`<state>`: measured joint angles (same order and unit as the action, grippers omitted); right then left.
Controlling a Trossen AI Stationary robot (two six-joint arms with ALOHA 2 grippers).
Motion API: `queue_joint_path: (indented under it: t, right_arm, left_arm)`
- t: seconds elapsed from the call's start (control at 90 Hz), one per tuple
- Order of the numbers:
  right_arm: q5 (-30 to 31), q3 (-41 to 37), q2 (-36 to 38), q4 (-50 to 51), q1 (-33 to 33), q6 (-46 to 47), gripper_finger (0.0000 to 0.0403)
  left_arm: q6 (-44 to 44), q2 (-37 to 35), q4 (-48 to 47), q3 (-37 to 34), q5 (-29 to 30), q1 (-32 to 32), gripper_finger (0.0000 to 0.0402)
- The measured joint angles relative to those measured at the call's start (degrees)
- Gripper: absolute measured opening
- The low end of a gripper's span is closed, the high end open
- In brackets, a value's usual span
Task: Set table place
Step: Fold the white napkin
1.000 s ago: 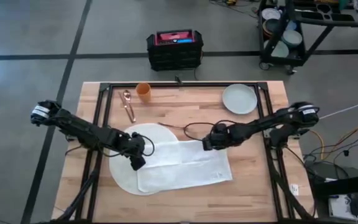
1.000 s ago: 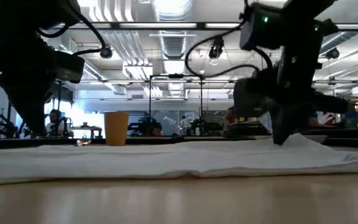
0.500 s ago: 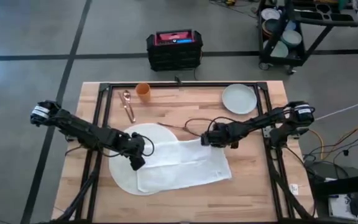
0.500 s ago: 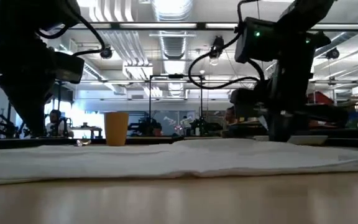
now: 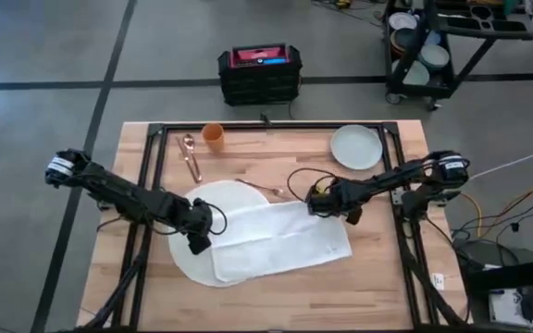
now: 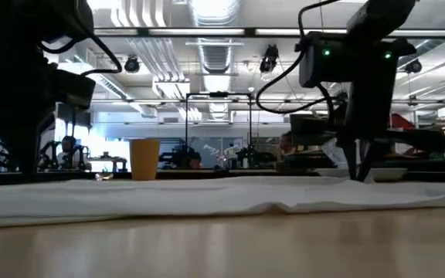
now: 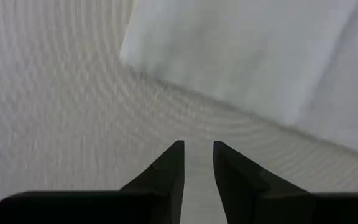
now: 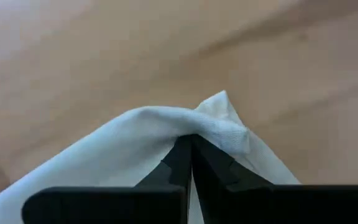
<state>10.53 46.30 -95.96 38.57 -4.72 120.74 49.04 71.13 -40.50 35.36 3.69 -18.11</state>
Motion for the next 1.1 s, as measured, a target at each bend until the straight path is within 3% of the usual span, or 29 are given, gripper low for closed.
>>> queue_joint_path:
  t: [0.2,0.467,0.611,1.1]
  right_arm:
    - [-3.1,0.0,0.5,1.0,-5.8,7.3,0.0]
    - [-7.1,0.3,0.6,1.7,-10.9,9.8,0.0]
    - [-9.5,0.4,0.6,3.9,-11.2,7.2,0.0]
    - [-7.2,0.4,1.1,9.6,-11.1,1.3,0.0]
  left_arm:
    - [-2.9,0.0,-0.5,-1.1,0.1,-0.5,0.0062]
    - [-3.7,-0.1,-0.8,-3.4,-0.2,-0.9,0.0073]
    - [-3.6,-0.2,-0.8,-4.3,-0.8,-1.7,0.0071]
    - [-2.4,-0.4,-0.6,-4.3,-1.5,-2.6,0.0073]
